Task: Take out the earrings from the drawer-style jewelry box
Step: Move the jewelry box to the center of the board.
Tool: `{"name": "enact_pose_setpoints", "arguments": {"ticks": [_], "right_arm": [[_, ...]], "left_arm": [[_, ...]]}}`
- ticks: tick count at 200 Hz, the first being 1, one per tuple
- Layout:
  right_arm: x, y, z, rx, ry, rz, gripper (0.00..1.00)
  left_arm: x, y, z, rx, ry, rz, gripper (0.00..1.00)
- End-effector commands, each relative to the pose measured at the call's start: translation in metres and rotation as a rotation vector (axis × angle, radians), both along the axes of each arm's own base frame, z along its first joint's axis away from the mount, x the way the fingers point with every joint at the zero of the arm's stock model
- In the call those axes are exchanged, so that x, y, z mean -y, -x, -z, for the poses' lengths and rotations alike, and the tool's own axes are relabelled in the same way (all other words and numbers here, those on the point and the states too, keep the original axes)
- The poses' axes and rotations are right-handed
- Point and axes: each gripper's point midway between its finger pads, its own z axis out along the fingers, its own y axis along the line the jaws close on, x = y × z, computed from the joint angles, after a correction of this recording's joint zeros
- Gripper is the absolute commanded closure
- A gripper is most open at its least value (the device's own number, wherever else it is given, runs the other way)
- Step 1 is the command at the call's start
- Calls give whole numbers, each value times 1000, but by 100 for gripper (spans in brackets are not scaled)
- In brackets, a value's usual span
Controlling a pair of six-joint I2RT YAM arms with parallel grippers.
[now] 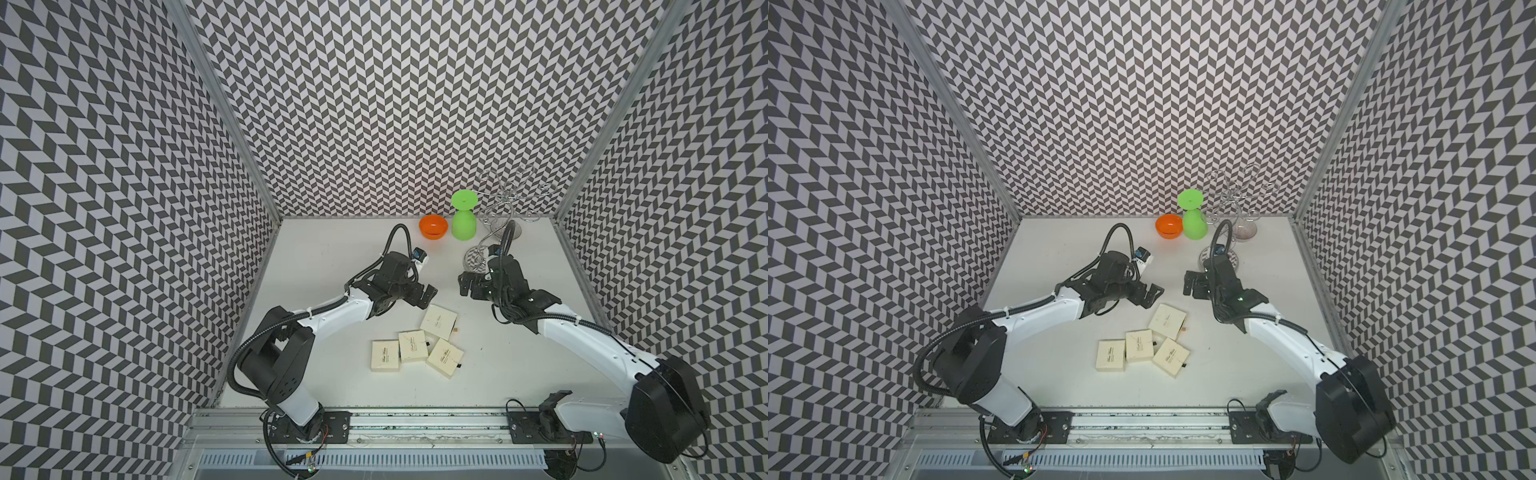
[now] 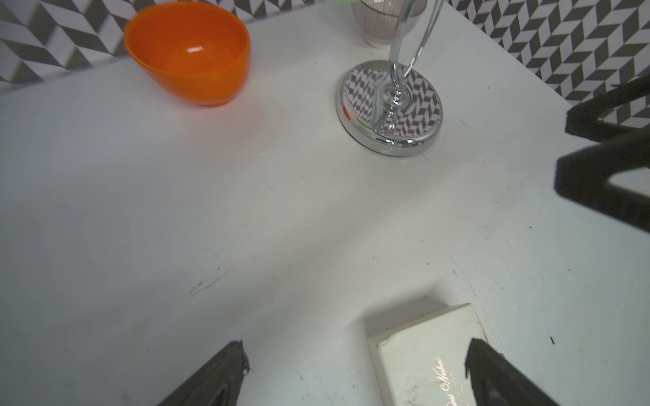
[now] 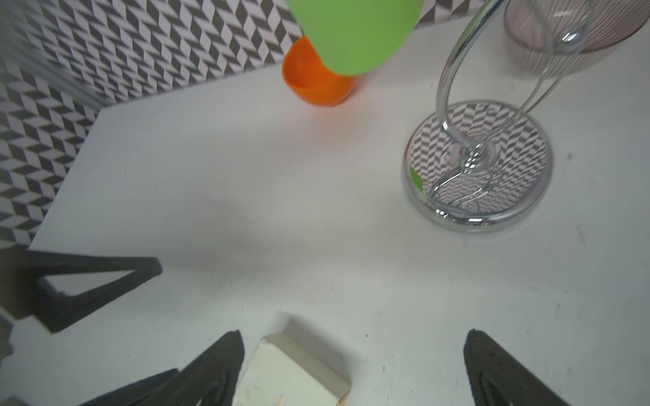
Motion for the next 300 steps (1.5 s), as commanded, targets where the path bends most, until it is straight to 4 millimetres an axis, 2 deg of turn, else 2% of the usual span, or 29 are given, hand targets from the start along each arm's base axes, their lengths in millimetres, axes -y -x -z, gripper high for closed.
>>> {"name": "enact_pose_setpoints", "arguments": {"ticks": [1, 32, 67, 94, 129, 191, 226, 254, 279, 300], "right_arm": [[-7, 19, 23, -125, 4, -59, 1], [3, 30, 51, -242, 106, -61, 0], [3, 61, 89, -411, 141, -130, 1], [7, 77, 103, -447, 138, -132, 1], [13, 87, 116, -459, 143, -124, 1], [-16, 76, 123, -443, 59, -224, 1], [-29, 69, 124, -438, 26, -271, 1], [-45, 58, 121, -430, -16, -312, 1], [-56, 40, 122, -425, -16, -328, 1], [-64, 18, 115, -396, -14, -315, 1]], "left_arm": [[13, 21, 13, -99, 13, 108, 0], [15, 25, 28, -129, -27, 153, 1], [13, 29, 41, -164, -51, 160, 1], [16, 38, 40, -205, -18, 180, 0], [25, 48, 49, -256, -20, 235, 0], [31, 49, 72, -351, -70, 243, 0], [41, 66, 69, -447, -13, 313, 0], [48, 65, 70, -476, -2, 337, 0], [53, 51, 70, -489, 16, 320, 0], [50, 28, 73, -502, 20, 246, 1]]}}
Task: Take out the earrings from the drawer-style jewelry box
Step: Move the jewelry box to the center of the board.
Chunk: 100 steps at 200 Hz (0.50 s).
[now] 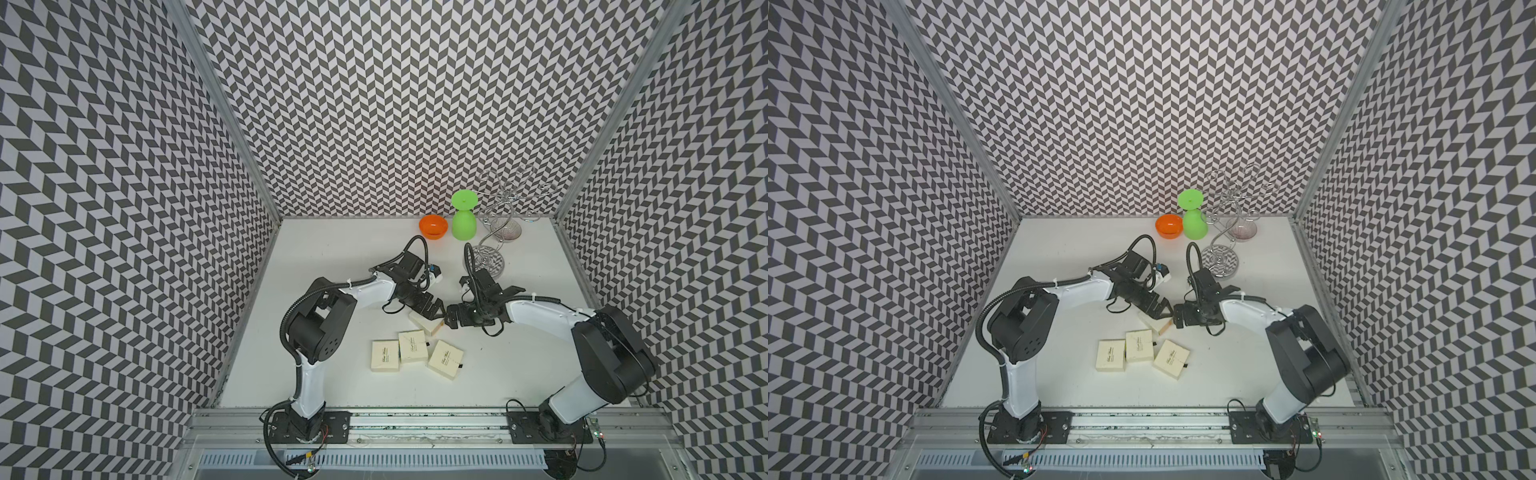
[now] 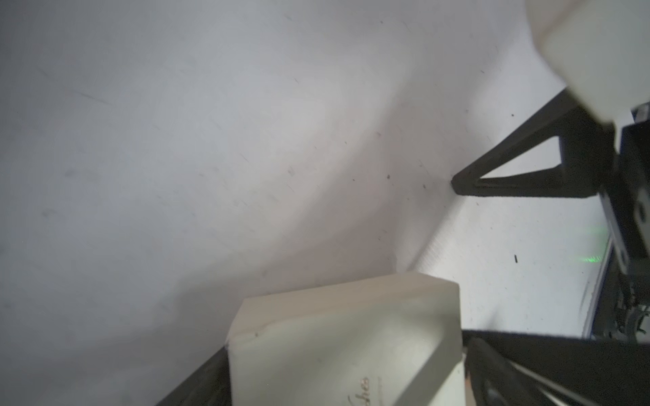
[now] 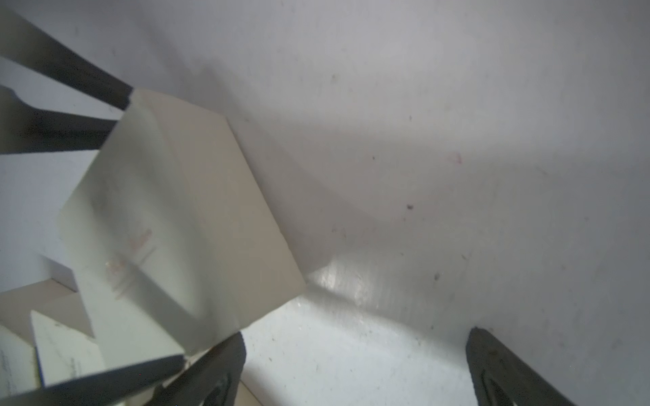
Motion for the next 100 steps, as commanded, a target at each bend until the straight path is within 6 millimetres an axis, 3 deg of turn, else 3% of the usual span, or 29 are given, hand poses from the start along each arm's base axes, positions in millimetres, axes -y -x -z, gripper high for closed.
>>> {"name": "enact_pose_setpoints", "arguments": {"ticks": [1, 41, 100], "right_arm": [[-25, -33, -7, 66, -72, -5, 1], [-13, -88, -26, 204, 51, 105, 1], [36, -136, -52, 450, 221, 318, 1]], "left_arm": [[17, 7, -6, -92, 59, 21, 0], [11, -30, -2, -55, 30, -115, 0], [4, -29, -3, -69, 55, -141, 1]]}}
